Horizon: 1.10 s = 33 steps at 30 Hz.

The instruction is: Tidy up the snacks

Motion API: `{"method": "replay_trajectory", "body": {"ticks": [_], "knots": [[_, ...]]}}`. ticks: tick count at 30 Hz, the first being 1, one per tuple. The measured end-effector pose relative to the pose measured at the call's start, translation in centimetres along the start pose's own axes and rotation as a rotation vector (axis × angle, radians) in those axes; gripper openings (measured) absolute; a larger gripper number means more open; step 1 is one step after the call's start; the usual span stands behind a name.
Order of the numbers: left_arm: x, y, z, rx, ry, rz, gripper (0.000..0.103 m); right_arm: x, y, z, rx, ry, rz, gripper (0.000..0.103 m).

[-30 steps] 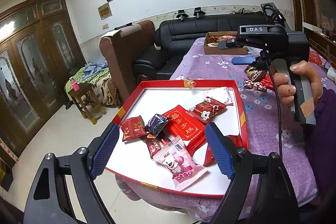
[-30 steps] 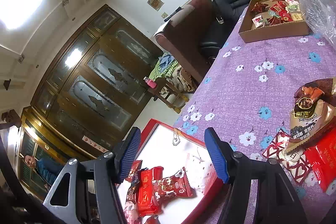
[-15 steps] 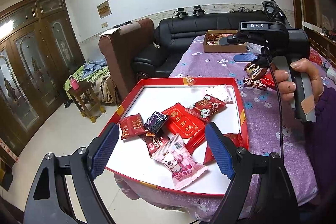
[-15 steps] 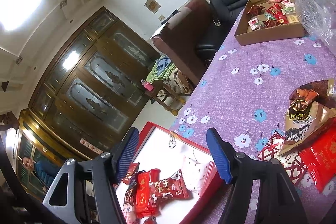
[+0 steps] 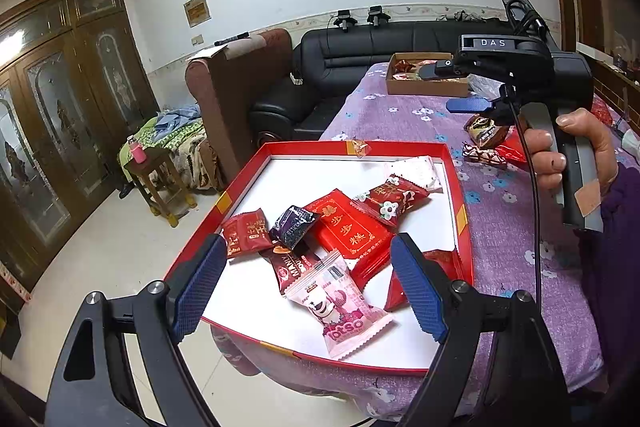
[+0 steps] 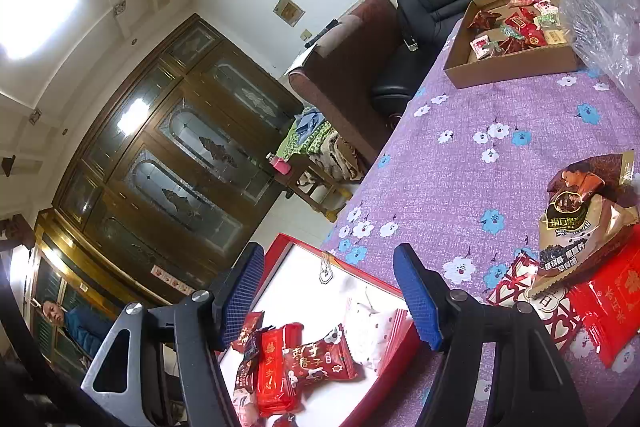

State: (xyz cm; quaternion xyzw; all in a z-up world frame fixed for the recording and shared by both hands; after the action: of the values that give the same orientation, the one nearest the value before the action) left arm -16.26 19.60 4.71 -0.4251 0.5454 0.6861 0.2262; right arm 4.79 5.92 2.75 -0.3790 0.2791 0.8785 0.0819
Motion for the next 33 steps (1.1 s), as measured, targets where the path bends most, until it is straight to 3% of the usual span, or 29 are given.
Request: {"method": "replay_trajectory", "body": {"ticks": [33], "knots": [[1.6,-0.6,-0.3,0.024,0.035,0.072,0.085,0.0,-0.1,-0.3,0.004,-0.016,0.007,0.069]]}}
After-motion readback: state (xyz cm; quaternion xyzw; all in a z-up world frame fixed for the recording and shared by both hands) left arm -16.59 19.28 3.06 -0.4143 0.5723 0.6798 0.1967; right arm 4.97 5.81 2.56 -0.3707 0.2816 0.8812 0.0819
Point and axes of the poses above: each gripper's, at about its wrist camera, not at the fingertips, and y roughly against the way its jaws point, z to its left, x to its underside, the point moved 2 cm from there along -y, roughly the way its jaws point, and after that the axes turned 10 degrees about y, right-handed, at the moved point
